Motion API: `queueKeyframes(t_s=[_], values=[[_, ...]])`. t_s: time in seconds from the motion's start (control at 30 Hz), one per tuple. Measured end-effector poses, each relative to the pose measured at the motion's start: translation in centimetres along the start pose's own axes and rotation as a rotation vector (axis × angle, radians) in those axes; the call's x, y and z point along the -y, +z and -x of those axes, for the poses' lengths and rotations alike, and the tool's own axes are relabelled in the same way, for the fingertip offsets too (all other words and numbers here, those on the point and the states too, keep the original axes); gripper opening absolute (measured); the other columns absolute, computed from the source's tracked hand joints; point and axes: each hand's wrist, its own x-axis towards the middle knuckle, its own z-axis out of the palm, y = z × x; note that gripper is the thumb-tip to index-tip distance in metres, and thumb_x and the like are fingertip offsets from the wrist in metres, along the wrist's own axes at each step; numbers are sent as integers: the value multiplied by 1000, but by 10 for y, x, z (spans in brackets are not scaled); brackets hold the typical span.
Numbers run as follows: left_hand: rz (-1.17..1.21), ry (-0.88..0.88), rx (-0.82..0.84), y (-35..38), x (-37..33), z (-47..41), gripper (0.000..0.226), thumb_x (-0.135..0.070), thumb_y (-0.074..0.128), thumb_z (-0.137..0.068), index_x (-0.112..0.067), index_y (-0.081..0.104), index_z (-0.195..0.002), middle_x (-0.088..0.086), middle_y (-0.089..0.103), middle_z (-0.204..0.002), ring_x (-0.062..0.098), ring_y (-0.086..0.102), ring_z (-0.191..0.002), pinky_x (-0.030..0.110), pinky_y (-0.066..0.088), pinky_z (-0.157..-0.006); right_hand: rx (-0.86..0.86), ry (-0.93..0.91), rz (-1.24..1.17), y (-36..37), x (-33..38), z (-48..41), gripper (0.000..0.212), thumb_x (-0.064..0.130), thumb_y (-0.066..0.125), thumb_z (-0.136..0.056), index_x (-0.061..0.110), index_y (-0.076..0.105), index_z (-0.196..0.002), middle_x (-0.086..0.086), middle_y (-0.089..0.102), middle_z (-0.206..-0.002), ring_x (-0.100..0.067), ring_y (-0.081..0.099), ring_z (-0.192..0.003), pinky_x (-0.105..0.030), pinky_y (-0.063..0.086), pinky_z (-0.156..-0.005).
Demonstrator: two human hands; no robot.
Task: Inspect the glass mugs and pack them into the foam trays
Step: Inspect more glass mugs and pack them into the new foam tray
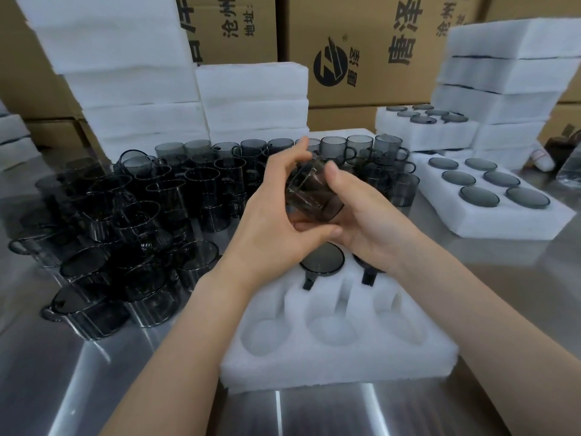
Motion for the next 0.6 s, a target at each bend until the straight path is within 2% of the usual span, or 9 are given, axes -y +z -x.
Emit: queueKeyframes(t_s=[0.07,0.13,0.27,0.3,0.33,0.37,0.47,0.53,0.6], values=[[-87,4,-25,0,-1,-1,84,-19,85,-71,-24,41,-142,-15,45,-146,-9,42,-131,11,37,-105,-59,-63,90,1,-1,2,16,37,65,-90,22,67,-87,-2,70,-86,-35,56,-82,-35,59,-64],[-139,10,-38,1,-4,-1,82,-18,83,-74,-23,43,-145,-11,51,-144,-4,45,-131,18,37,-109,-97,-111,186,2,-2,3,21,37,66,-91,29,64,-72,1,65,-79,-32,52,-81,-30,55,-58],[-165,11,-43,2,-9,0,80,-11,80,-74,-19,45,-145,-9,58,-136,-2,54,-123,18,42,-105,-84,-162,221,-1,-2,2,31,39,65,-90,33,62,-60,6,67,-71,-19,69,-68,-29,53,-54],[-172,17,-37,1,-9,0,81,-9,79,-73,-18,45,-145,-8,60,-135,0,56,-121,20,42,-104,-79,-163,210,-2,-2,2,29,40,66,-89,31,62,-62,3,68,-73,-21,71,-70,-31,54,-54],[-173,24,-29,1,-10,1,81,-8,79,-72,-18,45,-145,-7,60,-134,1,56,-120,21,43,-104,-85,-156,188,-2,-1,2,25,40,68,-87,23,62,-70,-2,69,-78,-25,72,-74,-34,56,-56],[-172,38,-17,1,-10,1,82,-6,77,-71,-17,44,-146,-7,59,-135,1,56,-121,24,43,-106,-101,-145,164,-3,-1,1,29,42,70,-84,14,61,-82,-8,69,-83,-29,72,-79,-38,58,-58],[-169,108,45,2,-9,2,87,3,70,-69,-18,39,-148,-11,46,-147,4,42,-137,36,34,-115,-167,-88,89,0,2,0,61,44,72,-76,-2,58,-113,-20,67,-96,-33,70,-84,-46,59,-65],[-166,99,72,2,-5,1,91,1,65,-69,-25,33,-150,-7,36,-155,5,25,-146,27,27,-118,-171,-94,47,0,2,-1,56,42,70,-75,3,57,-112,-22,65,-95,-32,70,-81,-48,60,-64],[-173,77,78,2,-2,0,91,-1,63,-71,-28,31,-151,-8,29,-158,2,15,-148,16,23,-116,-184,-126,40,0,1,-2,41,41,68,-77,8,55,-98,-19,66,-88,-31,69,-77,-47,60,-60]])
